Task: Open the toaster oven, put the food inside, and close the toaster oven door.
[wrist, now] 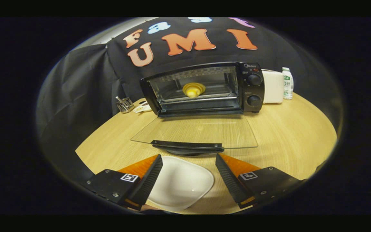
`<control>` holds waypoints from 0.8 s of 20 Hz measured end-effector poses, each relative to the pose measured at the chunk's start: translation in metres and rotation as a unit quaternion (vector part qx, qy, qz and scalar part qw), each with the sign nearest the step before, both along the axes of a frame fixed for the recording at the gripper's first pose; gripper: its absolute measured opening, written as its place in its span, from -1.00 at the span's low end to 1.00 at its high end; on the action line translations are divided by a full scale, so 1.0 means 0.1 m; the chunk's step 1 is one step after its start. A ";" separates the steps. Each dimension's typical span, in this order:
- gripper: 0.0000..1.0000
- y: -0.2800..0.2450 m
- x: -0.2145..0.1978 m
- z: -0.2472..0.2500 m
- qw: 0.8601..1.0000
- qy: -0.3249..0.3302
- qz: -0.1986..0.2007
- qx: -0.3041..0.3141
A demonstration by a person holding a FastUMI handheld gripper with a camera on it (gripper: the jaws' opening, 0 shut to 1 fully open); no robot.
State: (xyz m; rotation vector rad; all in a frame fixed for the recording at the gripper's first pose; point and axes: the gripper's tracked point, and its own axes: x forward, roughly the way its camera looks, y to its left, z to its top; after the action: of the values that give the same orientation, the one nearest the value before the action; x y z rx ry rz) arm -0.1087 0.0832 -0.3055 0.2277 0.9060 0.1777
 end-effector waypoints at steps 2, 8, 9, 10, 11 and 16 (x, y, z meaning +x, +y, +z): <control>0.96 0.08 0.06 -0.04 1.000 0.006 0.001 0.003; 0.95 0.18 0.08 0.01 1.000 0.007 0.010 0.014; 0.95 0.17 0.08 0.01 1.000 0.009 0.006 0.019; 0.95 0.17 0.09 0.02 1.000 0.010 0.003 0.023; 0.94 0.16 0.10 0.03 1.000 0.011 -0.005 0.028; 0.90 0.16 0.18 0.18 1.000 -0.007 -0.013 0.025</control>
State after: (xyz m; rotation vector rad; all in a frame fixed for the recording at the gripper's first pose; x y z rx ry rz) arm -0.0909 0.0997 -0.2871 0.2846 0.8855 0.1775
